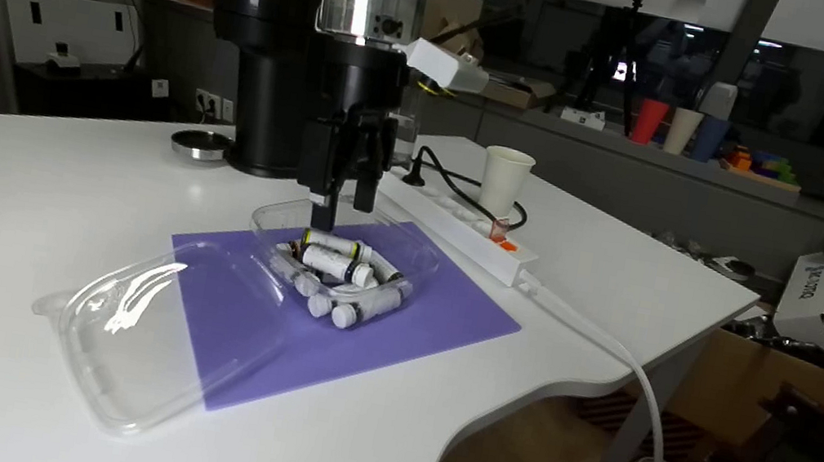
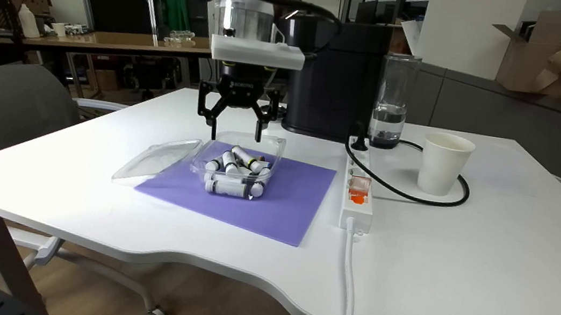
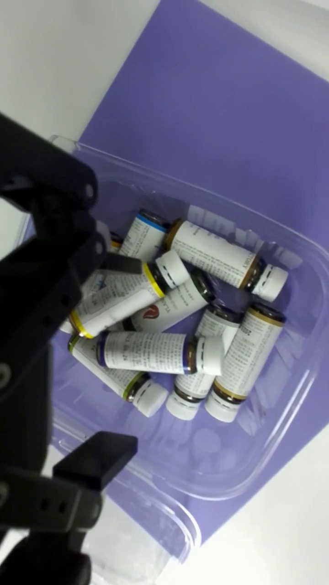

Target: Open the clear container, put the bottle on the table inside the clear container

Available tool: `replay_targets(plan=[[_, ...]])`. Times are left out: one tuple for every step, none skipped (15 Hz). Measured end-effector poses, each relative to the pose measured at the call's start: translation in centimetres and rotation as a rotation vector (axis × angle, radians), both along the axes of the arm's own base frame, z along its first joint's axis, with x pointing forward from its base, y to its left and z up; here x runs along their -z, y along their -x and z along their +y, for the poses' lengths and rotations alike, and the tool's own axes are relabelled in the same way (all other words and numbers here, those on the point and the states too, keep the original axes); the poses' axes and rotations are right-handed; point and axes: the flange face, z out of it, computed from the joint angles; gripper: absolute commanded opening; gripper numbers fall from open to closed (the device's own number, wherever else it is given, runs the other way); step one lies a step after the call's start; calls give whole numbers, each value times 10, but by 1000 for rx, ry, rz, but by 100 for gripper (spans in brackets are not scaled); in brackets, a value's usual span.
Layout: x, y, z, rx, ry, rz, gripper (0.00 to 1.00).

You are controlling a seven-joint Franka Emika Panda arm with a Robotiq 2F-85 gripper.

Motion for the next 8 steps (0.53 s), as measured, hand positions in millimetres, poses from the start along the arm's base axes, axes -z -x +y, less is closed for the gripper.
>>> replay_targets(plan=[[-4,-1,-2,24,-3,-8,100],[-8,-3,-5,51,-2,-15,100],[-14,-4,-8,80,2,-25,100],[-20,-6,-12,108,8,-36,100],[-27,-7,-16,131,14,-47,100],[-34,-8,-19,145,22,-57,100],[-41,-9,-23,156,31,-68,100],[-48,-9,-28,163,41,-76,100]])
